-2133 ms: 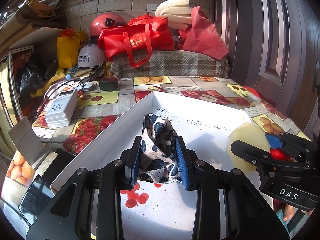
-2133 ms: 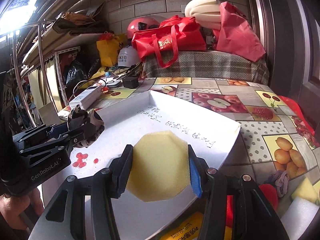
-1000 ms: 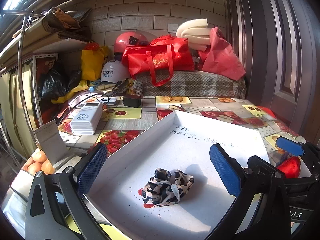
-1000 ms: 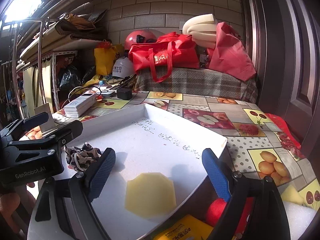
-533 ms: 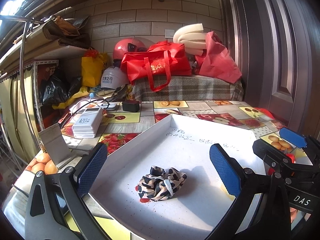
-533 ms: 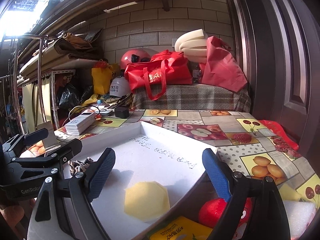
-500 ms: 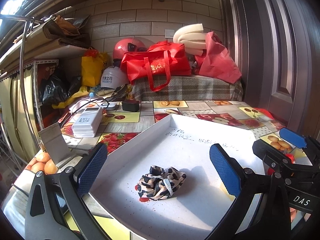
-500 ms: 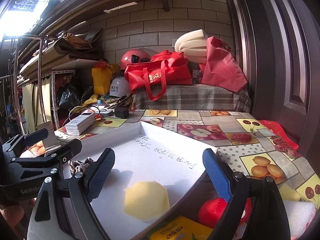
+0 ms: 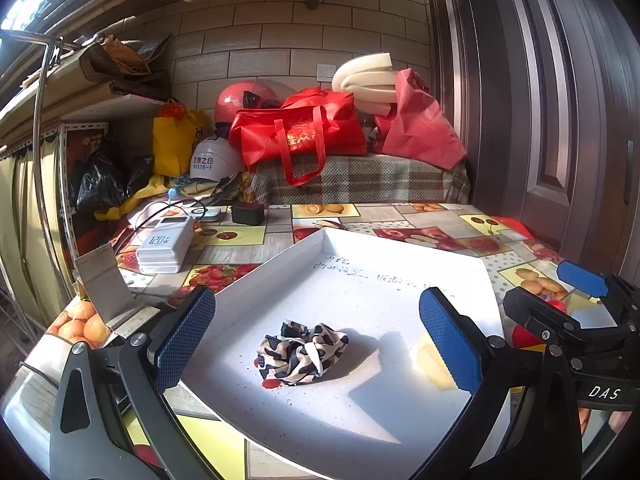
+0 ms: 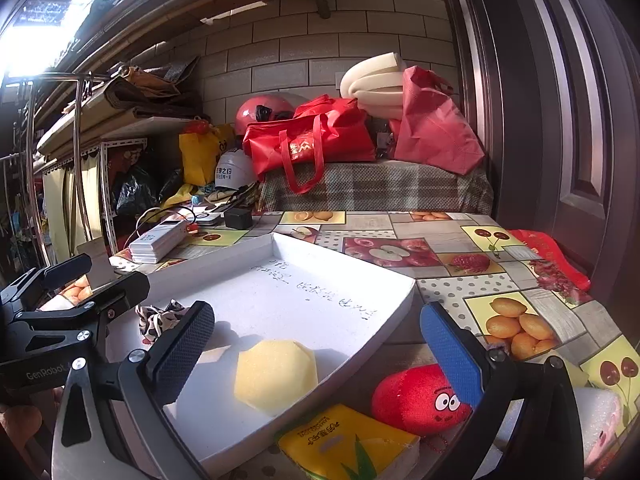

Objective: Organize soft objects
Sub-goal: 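Withdraw both tools from the box back toward the table items, then grasp the white sock with the right tool while the left tool grasps the blue tissue pack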

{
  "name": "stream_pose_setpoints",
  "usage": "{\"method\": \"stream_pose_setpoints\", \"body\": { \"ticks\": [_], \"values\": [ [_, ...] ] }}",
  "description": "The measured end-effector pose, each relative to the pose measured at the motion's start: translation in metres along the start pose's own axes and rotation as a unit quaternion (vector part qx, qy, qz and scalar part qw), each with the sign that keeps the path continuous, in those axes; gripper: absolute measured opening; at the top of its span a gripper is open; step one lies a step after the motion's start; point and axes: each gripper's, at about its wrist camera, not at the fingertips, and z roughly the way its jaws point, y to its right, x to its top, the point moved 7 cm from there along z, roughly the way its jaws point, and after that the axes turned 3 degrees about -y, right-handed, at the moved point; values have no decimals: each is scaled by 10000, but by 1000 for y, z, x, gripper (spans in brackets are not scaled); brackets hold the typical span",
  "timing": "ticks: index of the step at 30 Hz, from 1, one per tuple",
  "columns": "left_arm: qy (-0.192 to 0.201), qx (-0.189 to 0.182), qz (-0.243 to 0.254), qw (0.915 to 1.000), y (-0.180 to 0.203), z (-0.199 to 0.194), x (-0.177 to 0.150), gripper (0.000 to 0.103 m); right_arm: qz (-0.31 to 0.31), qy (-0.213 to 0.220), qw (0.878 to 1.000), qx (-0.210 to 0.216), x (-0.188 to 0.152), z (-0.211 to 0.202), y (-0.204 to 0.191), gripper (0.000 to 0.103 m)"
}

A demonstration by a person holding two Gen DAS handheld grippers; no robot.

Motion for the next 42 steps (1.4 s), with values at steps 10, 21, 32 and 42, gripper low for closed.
{"method": "stream_pose_setpoints", "body": {
  "ticks": [10, 21, 32, 42],
  "values": [
    [-78, -415, 247, 9988, 23, -13, -8, 103, 231, -129, 9996, -73, -15, -28, 29, 103],
    [-498, -1654, 849, 9813, 80, -40, -28, 103, 429, -214, 9975, -524, -29, -75, 74, 103],
    [-1459, -2308, 1352, 9524, 124, -78, -66, 103, 340, -608, 9922, -1035, -55, -130, 155, 103],
    [-2423, -2572, 1482, 9237, 147, -85, -106, 102, -351, -1712, 9816, -775, -108, -122, 145, 103]
  ]
}}
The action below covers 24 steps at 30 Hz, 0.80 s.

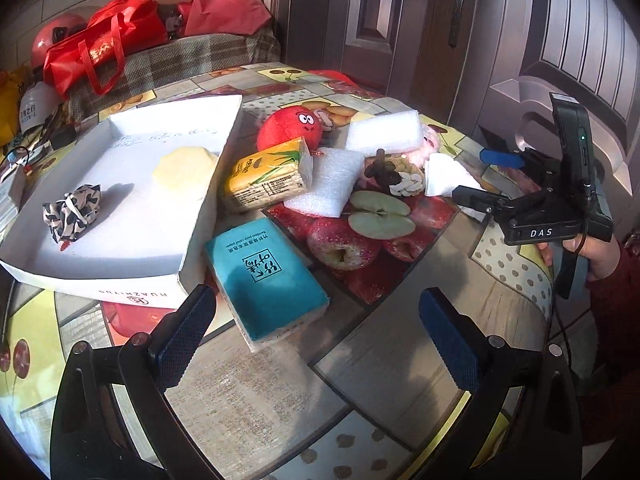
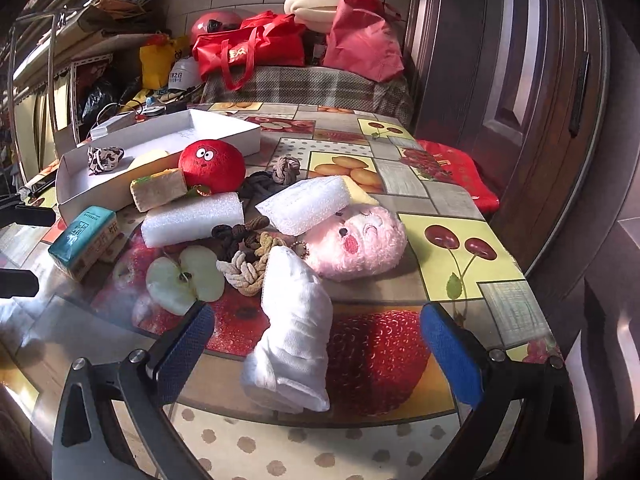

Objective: Organize soft objects
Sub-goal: 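Grasp the white sock with the right tool while the left tool grasps the blue tissue pack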

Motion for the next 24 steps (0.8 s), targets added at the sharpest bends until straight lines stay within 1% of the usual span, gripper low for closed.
{"method": "stream_pose_setpoints", "body": {
  "ticks": [1, 4, 6, 7, 8, 11, 15, 16, 18, 19, 21, 24],
  "values": [
    [-79, 10, 0, 10000, 2, 3, -1, 102, 35, -98, 9999, 0, -1, 1, 0, 102],
    [-239, 60, -78, 9997, 2, 11, -2, 102, 110, -259, 9995, 116, -3, 2, 3, 91],
    [-320, 61, -182, 9993, -1, 14, -2, 102, 116, -324, 9993, 177, -4, 2, 2, 80],
    [-352, 48, -231, 9991, -3, 16, -2, 102, 118, -354, 9991, 208, -5, 4, 2, 70],
    [-388, 47, -278, 9989, -4, 18, -2, 102, 121, -370, 9990, 221, -6, 4, 2, 63],
    [-521, 23, -395, 9979, -7, 25, 2, 102, 164, -359, 9987, 332, -6, 5, 3, 61],
    [-704, -207, -446, 9963, 0, 40, 9, 102, 273, -320, 9979, 490, -7, 3, 5, 60],
    [-747, -265, -406, 9960, 4, 44, 11, 102, 297, -319, 9977, 523, -5, 5, 5, 59],
    [-754, -372, -174, 9963, 18, 47, 15, 102, 319, -308, 9974, 571, -3, 7, 5, 57],
    [-744, -317, -32, 9967, 23, 49, 17, 102, 328, -303, 9973, 590, -2, 7, 5, 57],
    [-690, -69, 189, 9974, 27, 53, 24, 102, 342, -297, 9970, 622, -2, 7, 5, 56],
    [-780, 103, 285, 9965, 24, 66, 30, 102, 374, -293, 9966, 675, -2, 8, 5, 54]
  ]
}}
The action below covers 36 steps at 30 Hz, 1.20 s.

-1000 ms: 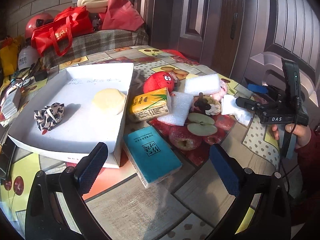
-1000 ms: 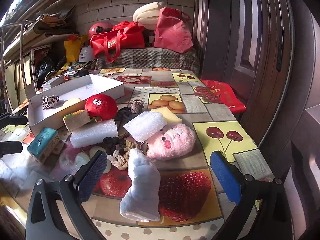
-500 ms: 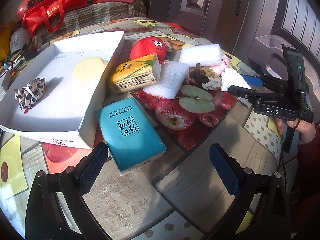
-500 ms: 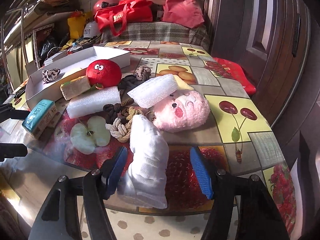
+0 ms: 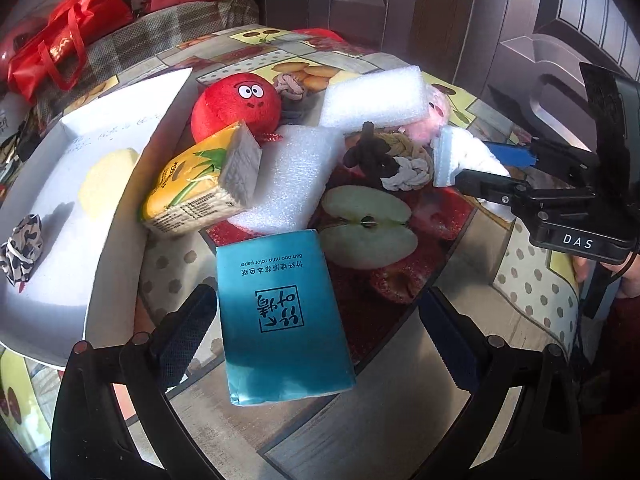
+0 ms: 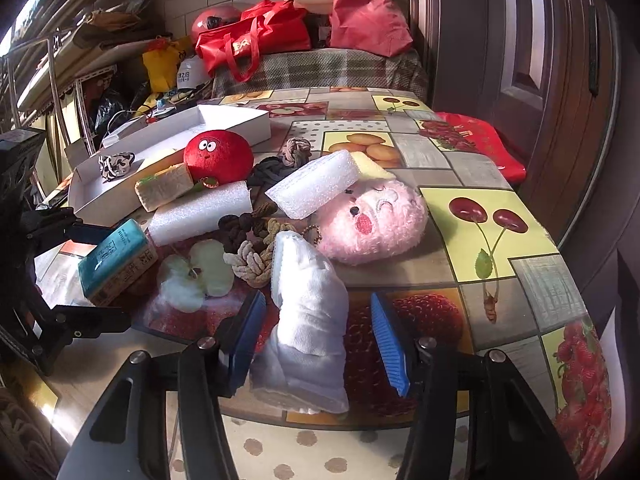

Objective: Organize soft objects
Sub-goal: 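Grasp the white sock with the right tool while the left tool grasps the blue tissue pack, then carry the white sock and blue tissue pack with both tools into the box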

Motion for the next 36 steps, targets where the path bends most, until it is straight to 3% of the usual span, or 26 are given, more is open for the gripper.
{"method": "stream_pose_setpoints", "body": {
  "ticks": [3, 5, 7, 11, 16, 20, 24, 26, 29, 36],
  "values": [
    [-60, 67, 146, 9999, -1, 5, 0, 92, 35, -19, 10000, 48, 0, 1, 1, 49],
    [39, -16, 316, 9995, 4, 1, 0, 61, 45, -28, 10000, 79, -1, 2, 0, 36],
    [96, -56, 431, 9990, 7, -3, -3, 50, 67, 27, 9999, 135, 0, 1, 1, 34],
    [268, -63, 548, 9981, 11, -10, -5, 50, 85, 109, 9998, 168, 1, -1, 1, 32],
    [1113, -80, 602, 9919, 5, -42, 0, 50, 292, 263, 9991, 164, 2, -6, 8, 32],
    [2044, 407, 389, 9773, -27, -77, 1, 50, 484, 776, 9958, 10, 12, -29, 14, 32],
    [2494, 981, -524, 9620, -85, -98, -7, 50, 515, 1539, 9867, -67, 30, -54, 6, 32],
    [2651, 1125, -1014, 9523, -110, -107, -14, 50, 498, 1786, 9825, -178, 36, -56, 1, 32],
    [2732, 1514, -1275, 9414, -134, -114, -22, 50, 542, 1856, 9809, -199, 42, -53, -3, 32],
    [2786, 1748, -1485, 9326, -160, -119, -33, 50, 518, 2020, 9779, -117, 55, -48, -12, 32]
  ]
}}
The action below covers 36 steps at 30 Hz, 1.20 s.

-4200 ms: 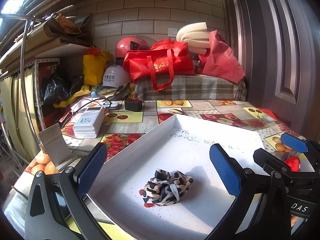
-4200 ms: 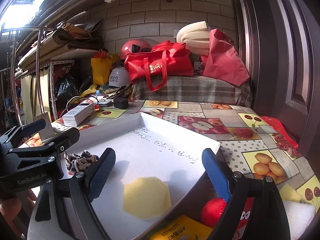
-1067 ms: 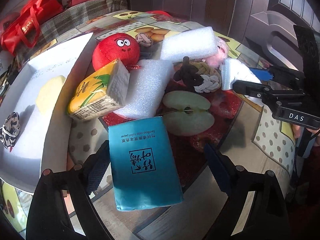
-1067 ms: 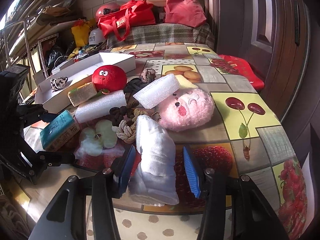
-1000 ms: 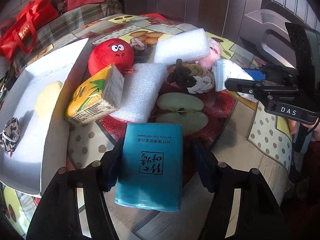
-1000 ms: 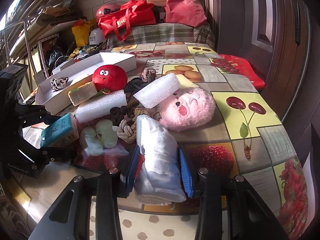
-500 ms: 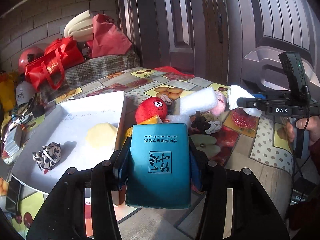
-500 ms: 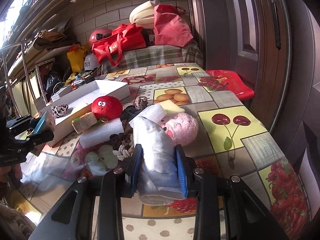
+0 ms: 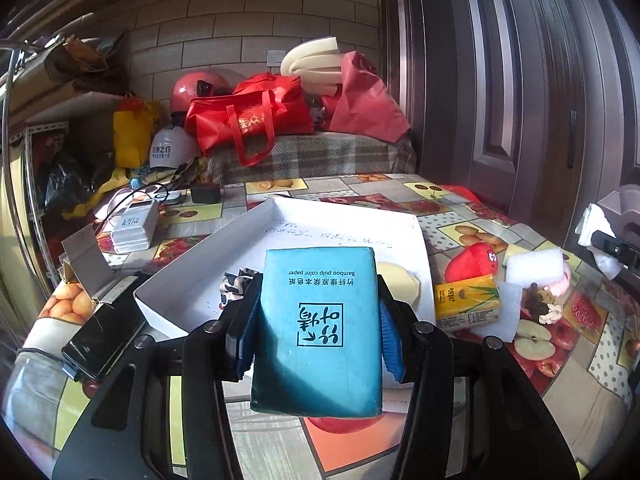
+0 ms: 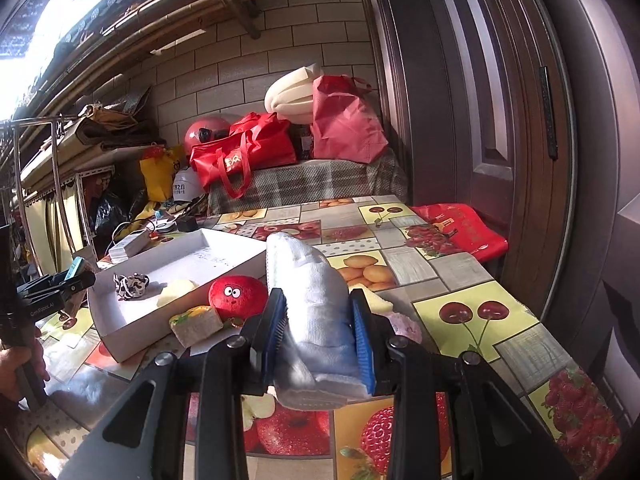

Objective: Organize soft objects
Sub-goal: 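Carry the white sock and blue tissue pack with both tools into the box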

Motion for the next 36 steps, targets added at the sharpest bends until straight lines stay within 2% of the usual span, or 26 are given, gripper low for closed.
{"method": "stream_pose_setpoints", "body": {
  "ticks": [4, 10, 14, 19, 29, 36],
  "values": [
    [122, 115, 3, 9999, -6, -1, 2, 50, -171, 57, 9998, 120, 1, 5, -21, 32],
    [66, 137, 60, 9999, -8, 11, 6, 50, -494, -18, 9978, 432, 1, 23, -56, 32],
    [125, 169, 135, 9997, -7, 17, 10, 50, -694, -188, 9945, 763, -2, 41, -87, 32],
    [174, 238, -121, 9995, -20, 22, 15, 50, -727, -491, 9896, 1136, -7, 66, -119, 32],
    [305, 344, -201, 9987, -30, 28, 22, 51, -946, -417, 9881, 1140, -6, 81, -152, 32],
    [228, 416, -362, 9982, -43, 39, 26, 51, -1113, -405, 9857, 1200, -3, 91, -169, 32]
  ]
}}
